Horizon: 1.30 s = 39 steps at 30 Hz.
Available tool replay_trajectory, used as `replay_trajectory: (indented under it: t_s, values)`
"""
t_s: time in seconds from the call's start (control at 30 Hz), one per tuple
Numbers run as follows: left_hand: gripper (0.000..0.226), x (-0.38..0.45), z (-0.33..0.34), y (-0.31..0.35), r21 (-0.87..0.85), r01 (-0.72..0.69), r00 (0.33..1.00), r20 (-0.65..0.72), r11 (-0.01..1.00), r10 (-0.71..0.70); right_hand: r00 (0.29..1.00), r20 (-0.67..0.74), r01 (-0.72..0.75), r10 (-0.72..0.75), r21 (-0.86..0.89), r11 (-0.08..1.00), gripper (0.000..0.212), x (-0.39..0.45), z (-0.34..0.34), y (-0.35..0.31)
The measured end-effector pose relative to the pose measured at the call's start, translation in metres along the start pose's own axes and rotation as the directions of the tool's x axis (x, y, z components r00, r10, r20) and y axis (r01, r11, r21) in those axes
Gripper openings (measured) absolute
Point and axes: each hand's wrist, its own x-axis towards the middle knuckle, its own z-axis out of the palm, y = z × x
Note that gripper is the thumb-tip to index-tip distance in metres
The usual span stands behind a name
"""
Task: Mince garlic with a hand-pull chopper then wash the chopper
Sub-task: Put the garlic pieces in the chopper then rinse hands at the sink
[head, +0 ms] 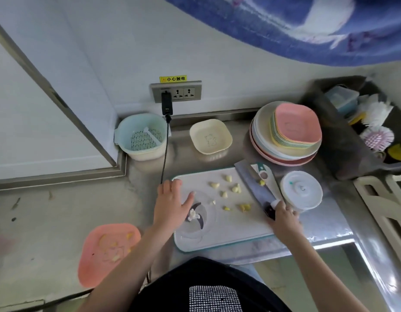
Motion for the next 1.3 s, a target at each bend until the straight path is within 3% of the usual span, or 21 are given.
replay_trajectory:
  t_s: [0.23, 0.37, 0.5, 0.67, 0.8, 0.93, 1.1, 1.3]
  values:
    - [0.036, 0.025, 0.004, 0.049, -0.063, -0.277, 0.959, 0.052, 0.959, 0.28, 0.942, -0.29, 0.145, -0.17, -0.106, 0.984, 0.036, -0.025, 0.015, -0.006]
    - [0.03, 0.04, 0.003, 0.076, -0.226, -0.385, 0.901, 0.118, 0.895, 0.418, 0.802, -0.481, 0.339, -0.354, -0.122, 0.933, 0.047, -0.045, 0.009, -0.017]
    - [0.032, 0.043, 0.001, 0.092, -0.294, -0.388, 0.902, 0.075, 0.874, 0.425, 0.631, -0.592, 0.509, -0.501, -0.172, 0.844, 0.047, -0.062, 0.001, -0.046]
    - [0.017, 0.034, -0.009, 0.075, -0.256, -0.308, 0.949, -0.016, 0.916, 0.315, 0.576, -0.555, 0.577, -0.6, -0.244, 0.78, 0.053, -0.072, 0.008, -0.074]
    - [0.013, 0.019, -0.021, 0.058, -0.233, -0.244, 0.969, -0.088, 0.941, 0.229, 0.596, -0.497, 0.588, -0.631, -0.266, 0.764, 0.054, -0.073, 0.019, -0.078]
    - [0.02, -0.008, -0.029, 0.034, -0.198, -0.2, 0.974, -0.146, 0.96, 0.173, 0.669, -0.479, 0.555, -0.568, -0.186, 0.811, 0.052, -0.07, 0.024, -0.068]
    - [0.017, -0.03, -0.013, 0.017, -0.046, -0.152, 0.985, 0.075, 0.987, 0.155, 0.837, -0.449, 0.446, -0.314, 0.227, 0.866, 0.025, -0.068, 0.023, -0.042]
    - [0.024, -0.027, -0.011, 0.037, -0.082, -0.141, 0.981, 0.121, 0.987, 0.151, 0.949, -0.312, 0.18, 0.051, 0.666, 0.724, 0.02, -0.064, 0.015, -0.012]
